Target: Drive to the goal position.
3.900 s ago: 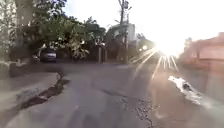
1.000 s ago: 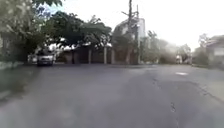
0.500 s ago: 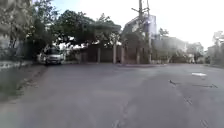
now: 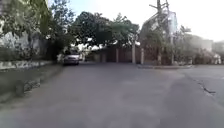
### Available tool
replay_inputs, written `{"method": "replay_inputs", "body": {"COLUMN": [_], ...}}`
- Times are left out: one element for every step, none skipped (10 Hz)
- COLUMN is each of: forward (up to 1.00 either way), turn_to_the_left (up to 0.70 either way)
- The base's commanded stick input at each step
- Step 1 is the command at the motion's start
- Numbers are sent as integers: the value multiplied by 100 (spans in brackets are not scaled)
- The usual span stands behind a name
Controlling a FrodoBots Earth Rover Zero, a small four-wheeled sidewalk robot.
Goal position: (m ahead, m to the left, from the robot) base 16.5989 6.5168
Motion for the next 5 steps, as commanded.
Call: {"method": "replay_inputs", "body": {"forward": [100, 100, 71, 0, 8], "turn_to_the_left": [0, 0, 0, 0, 0]}}
